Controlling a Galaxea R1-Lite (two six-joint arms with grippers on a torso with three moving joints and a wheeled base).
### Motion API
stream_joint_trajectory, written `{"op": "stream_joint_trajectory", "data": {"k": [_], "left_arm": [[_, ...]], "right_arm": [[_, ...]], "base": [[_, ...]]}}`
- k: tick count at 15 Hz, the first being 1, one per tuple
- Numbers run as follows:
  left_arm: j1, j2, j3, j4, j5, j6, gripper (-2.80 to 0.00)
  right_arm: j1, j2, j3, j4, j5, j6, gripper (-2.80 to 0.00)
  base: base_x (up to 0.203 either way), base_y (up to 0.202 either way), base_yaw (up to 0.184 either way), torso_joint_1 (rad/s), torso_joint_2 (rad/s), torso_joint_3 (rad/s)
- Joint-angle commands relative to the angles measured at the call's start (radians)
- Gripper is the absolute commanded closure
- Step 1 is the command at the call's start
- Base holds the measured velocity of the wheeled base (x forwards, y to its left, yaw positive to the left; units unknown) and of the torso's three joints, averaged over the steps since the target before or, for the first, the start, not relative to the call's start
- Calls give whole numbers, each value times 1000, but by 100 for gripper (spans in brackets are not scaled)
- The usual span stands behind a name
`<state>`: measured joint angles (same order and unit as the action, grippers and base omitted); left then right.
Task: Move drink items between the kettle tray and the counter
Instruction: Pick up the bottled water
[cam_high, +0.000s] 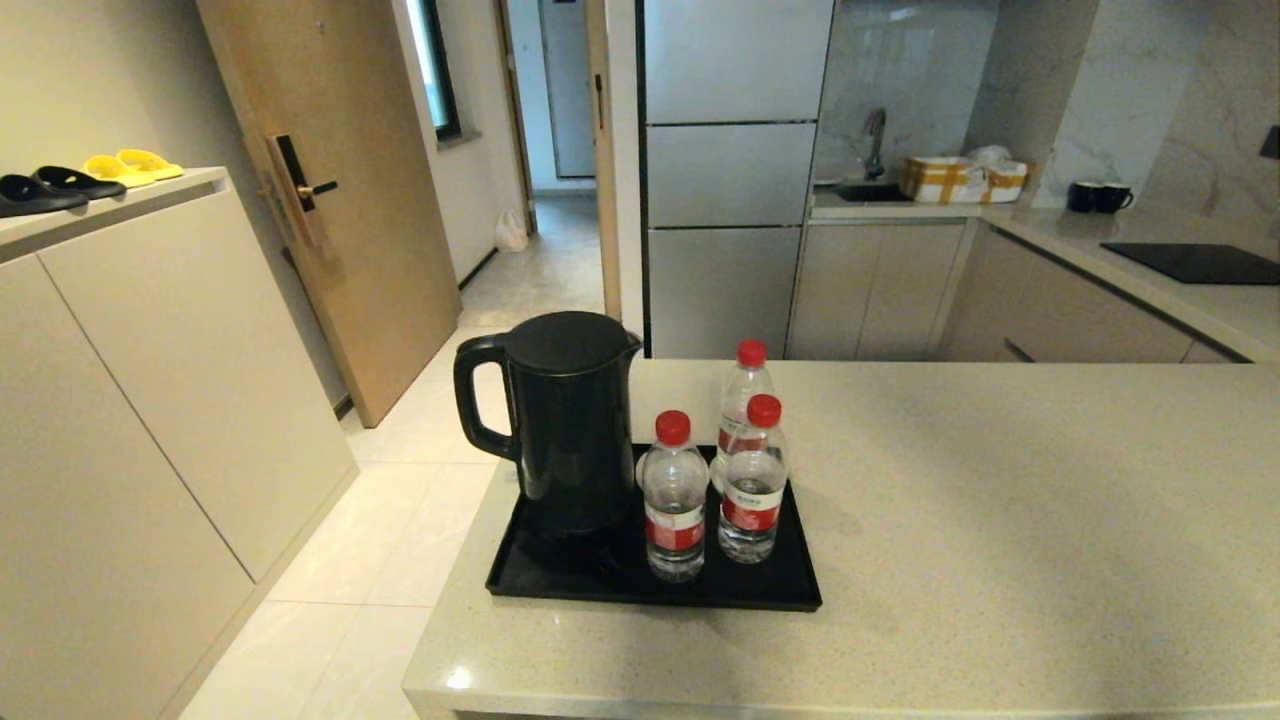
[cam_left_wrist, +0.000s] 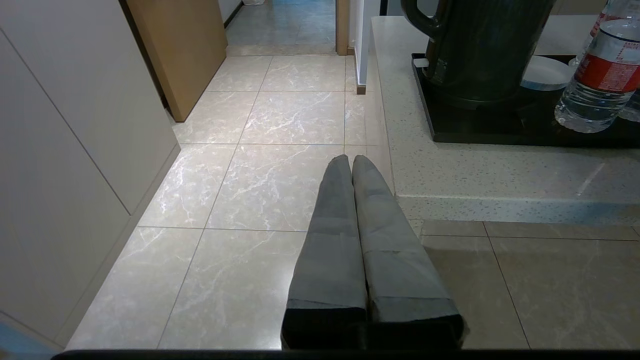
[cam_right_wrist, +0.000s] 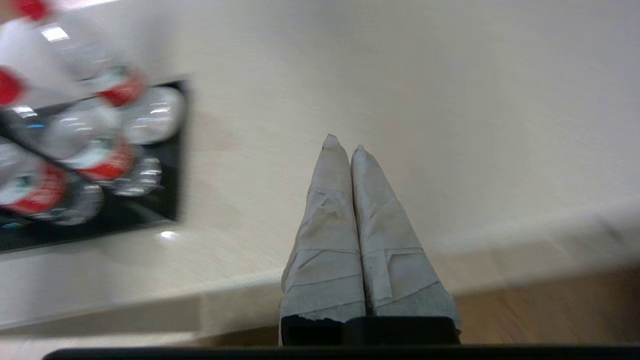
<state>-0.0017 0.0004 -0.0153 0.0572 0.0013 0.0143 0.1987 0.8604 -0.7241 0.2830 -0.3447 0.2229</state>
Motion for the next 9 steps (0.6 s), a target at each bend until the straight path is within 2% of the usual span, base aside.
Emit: {"op": "stream_joint_trajectory", "data": {"k": [1,2,4,7,9], "left_arm": [[0,1,0,1,0,0,0],[0,1,0,1,0,0,0],[0,1,0,1,0,0,0],[0,1,0,0,0,0,0],[0,1,0,1,0,0,0]], "right_arm": [[-43,-270,-102,377,-66,11,0],[-94,-340,-156,496,-83,12,0],[-203,-442,-245,652,-89,-10,0],[-224,-555,-272,739,-80,-65,0],[-217,-671,-241,766,-41,-95,0]], "base": [[0,0,0,0,0,0],[0,0,0,0,0,0],[0,0,0,0,0,0],[0,0,0,0,0,0],[0,0,0,0,0,0]]}}
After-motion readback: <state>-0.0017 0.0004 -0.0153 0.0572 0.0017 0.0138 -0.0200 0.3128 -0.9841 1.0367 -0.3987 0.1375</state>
